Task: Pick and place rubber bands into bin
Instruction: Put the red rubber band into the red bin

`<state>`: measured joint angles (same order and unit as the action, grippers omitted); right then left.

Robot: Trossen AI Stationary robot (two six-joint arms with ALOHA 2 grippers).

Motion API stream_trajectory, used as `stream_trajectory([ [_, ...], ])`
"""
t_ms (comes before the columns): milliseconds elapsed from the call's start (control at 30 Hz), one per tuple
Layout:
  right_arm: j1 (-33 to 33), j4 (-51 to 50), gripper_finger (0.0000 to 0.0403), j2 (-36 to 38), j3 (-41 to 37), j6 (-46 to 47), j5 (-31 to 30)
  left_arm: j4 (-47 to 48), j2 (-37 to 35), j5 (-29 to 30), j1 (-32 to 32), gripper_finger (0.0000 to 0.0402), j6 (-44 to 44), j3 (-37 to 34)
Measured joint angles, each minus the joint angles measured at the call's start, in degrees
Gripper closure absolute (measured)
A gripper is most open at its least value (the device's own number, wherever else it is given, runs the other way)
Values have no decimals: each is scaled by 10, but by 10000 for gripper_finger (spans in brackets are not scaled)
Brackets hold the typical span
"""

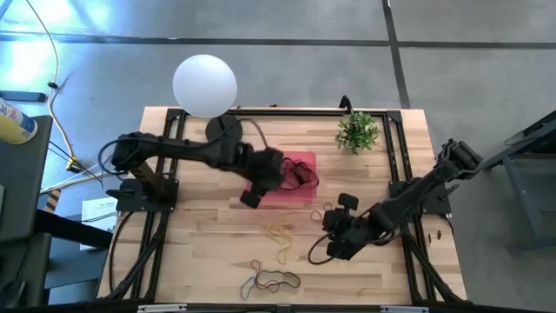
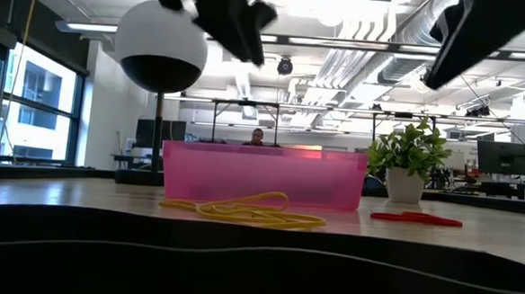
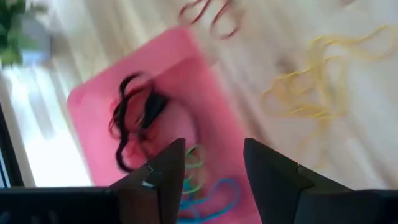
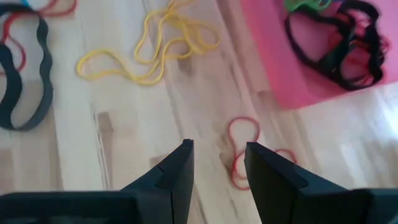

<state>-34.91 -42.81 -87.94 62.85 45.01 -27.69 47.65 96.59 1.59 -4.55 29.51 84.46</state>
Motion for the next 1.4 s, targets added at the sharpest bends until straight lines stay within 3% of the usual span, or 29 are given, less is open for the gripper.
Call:
stream_trajectory([
  [333,-1,49,269,-24,0,-15,38,58,-39,69,210,255,-88,-2],
  [667,2,105,269,-24,0,-47,42,14,-39,63,348,263,-232,-78],
  [800,0,137,269,-24,1,-79,45,-28,-39,61,380,263,-292,-104],
  [867,-1,96,269,-24,1,-68,28,-44,-39,62,388,264,-348,-111],
  [1000,11,46,269,-24,-52,-48,35,-52,-39,122,407,263,-480,-111],
  [1167,38,198,269,-23,-198,-73,136,-77,-39,226,430,263,-544,-111],
  [1300,55,289,269,-12,-258,-60,161,-78,-39,238,428,266,-581,-111],
  [1400,56,291,269,-2,-262,-81,158,-78,-39,242,427,270,-601,-111],
])
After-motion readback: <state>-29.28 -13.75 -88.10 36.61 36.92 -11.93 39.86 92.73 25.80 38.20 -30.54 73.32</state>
